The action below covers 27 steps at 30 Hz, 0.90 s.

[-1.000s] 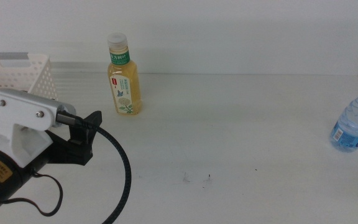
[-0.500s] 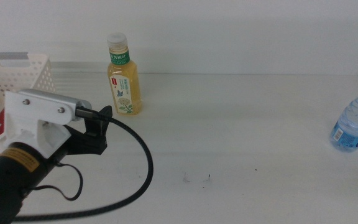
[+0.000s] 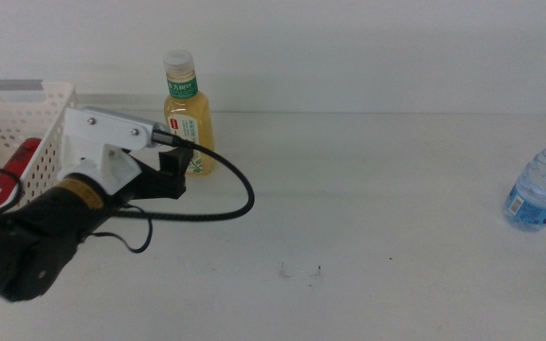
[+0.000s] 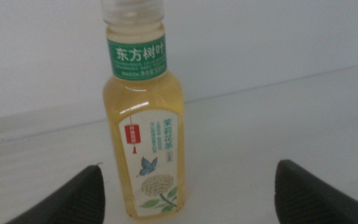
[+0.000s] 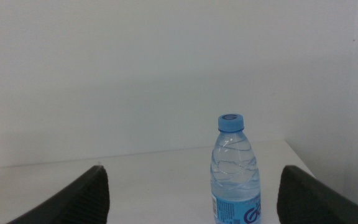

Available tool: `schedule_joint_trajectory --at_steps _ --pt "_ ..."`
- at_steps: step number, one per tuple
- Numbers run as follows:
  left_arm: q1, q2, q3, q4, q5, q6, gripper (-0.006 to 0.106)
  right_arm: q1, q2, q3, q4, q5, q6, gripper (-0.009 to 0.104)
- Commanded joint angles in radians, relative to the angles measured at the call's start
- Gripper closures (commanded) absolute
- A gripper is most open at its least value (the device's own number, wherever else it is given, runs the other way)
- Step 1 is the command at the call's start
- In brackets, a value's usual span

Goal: Use arms to grab the bottles and put them into the dustbin to the left of the table.

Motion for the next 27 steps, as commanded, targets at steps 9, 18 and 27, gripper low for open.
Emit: schedule_joint_trajectory --at_steps 9,18,27 --pt "0.006 0.205 -0.137 -0.021 -0.069 -0.022 0.007 -0.008 -0.004 0.003 -0.002 -0.012 -0.004 0.014" --pt "0.006 0.294 -0.213 -0.070 -0.115 -0.015 0.007 -0.008 -0.004 0.003 -0.002 -0.012 -0.004 0.014" --pt "0.023 0.364 -0.289 -0.053 -0.113 -0.015 0.007 -0.008 -0.004 0.003 -0.002 -0.012 -0.004 0.014"
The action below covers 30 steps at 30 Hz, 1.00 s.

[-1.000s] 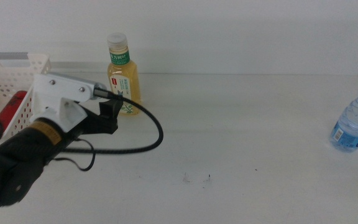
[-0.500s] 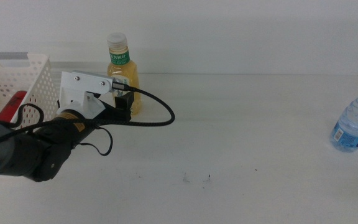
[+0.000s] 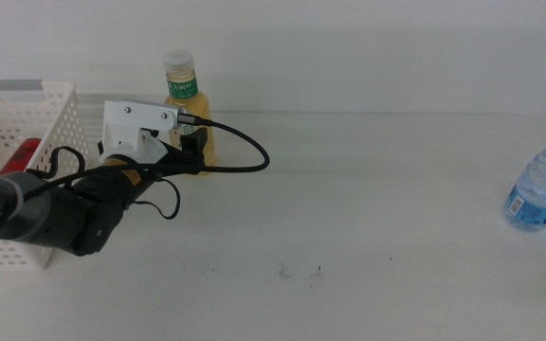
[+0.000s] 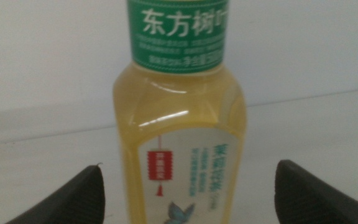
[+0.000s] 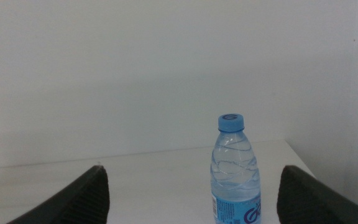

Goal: Use arms to grab the bottles and put them into the dustbin to the left of the table.

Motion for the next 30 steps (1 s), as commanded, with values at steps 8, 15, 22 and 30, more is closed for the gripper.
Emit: schedule_joint_trajectory --at_steps 8,15,22,30 --pt "0.009 0.069 -0.083 0.016 -0.021 -0.005 0.007 -0.008 -0.004 0.003 -0.002 -0.012 -0.004 0.014" --pt "0.009 0.131 -0.141 0.017 -0.020 -0.005 0.007 -0.008 -0.004 0.003 -0.002 -0.012 -0.004 0.014" --pt "0.009 0.182 -0.210 0.017 -0.018 -0.005 0.007 -0.008 -0.004 0.003 -0.002 -0.012 -0.004 0.014" --pt "0.009 0.214 -0.279 0.028 0.019 -0.005 0.007 -0.008 -0.004 0.003 -0.002 -0.012 -0.004 0.014"
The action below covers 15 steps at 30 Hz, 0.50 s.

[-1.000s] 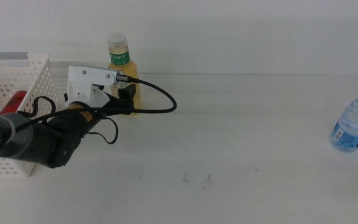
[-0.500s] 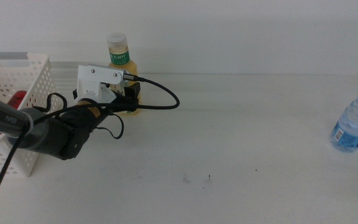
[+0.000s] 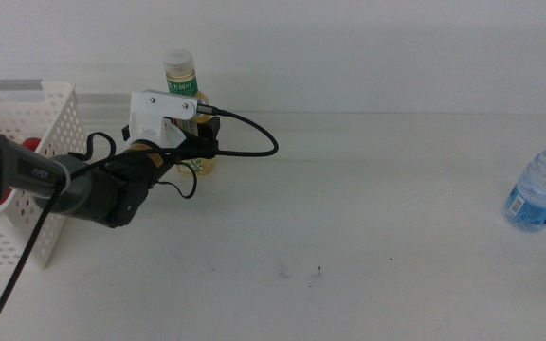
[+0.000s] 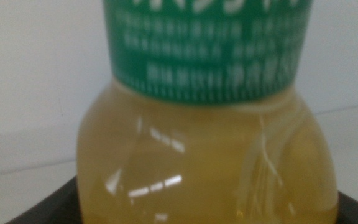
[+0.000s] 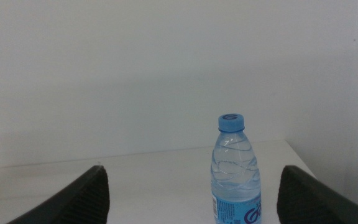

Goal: Use arms to grab the bottles and put them into the dustbin to the left of the table.

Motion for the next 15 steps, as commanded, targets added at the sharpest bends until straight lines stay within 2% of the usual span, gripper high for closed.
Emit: schedule_joint_trajectory --at_steps 1,9,13,15 --pt "0.002 -0.001 -0.017 0.000 -0.004 -0.005 0.007 -0.008 -0.004 0.003 -0.002 -0.010 -0.004 0.014" --pt "0.002 0.020 -0.053 -0.002 0.024 -0.022 0.011 -0.008 -0.004 0.003 -0.002 -0.010 -0.004 0.014" --pt "0.002 0.026 -0.057 0.008 0.026 -0.036 0.022 -0.008 -0.004 0.003 -0.002 -0.010 -0.004 0.014" --pt "0.002 0.026 -0.057 0.011 0.020 -0.036 0.031 -0.008 -0.004 0.003 -0.002 -0.010 -0.004 0.014"
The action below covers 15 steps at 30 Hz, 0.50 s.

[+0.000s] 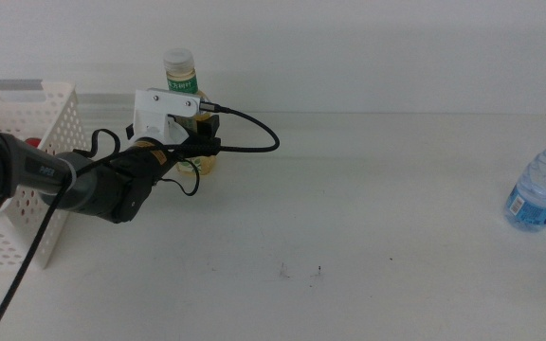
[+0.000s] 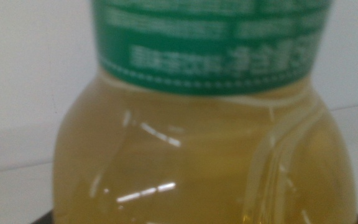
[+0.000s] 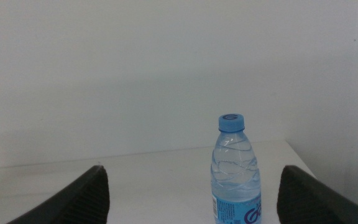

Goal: Use arms to grab the bottles and put them into the dustbin to the left of the table.

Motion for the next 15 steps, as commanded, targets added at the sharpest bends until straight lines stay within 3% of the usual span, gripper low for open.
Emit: schedule_joint_trajectory --at_steps 1,5,7,10,15 --pt "0.002 -0.002 -0.008 0.011 -0.011 -0.013 0.036 -0.008 -0.004 0.003 -0.002 -0.010 -0.004 0.014" --pt "0.002 -0.002 -0.008 0.021 -0.022 -0.013 0.059 -0.008 -0.004 0.003 -0.002 -0.010 -0.004 0.014" --pt "0.002 -0.018 -0.008 0.020 -0.006 -0.028 0.081 -0.008 -0.004 0.003 -0.002 -0.010 -0.004 0.014" --pt "0.002 -0.075 -0.008 0.056 0.122 -0.037 0.089 -0.008 -0.004 0.003 -0.002 -0.010 -0.004 0.014" --pt "-0.009 -0.176 -0.004 0.076 0.257 -0.072 0.089 -0.008 -0.004 0.003 -0.002 -0.010 -0.004 0.014"
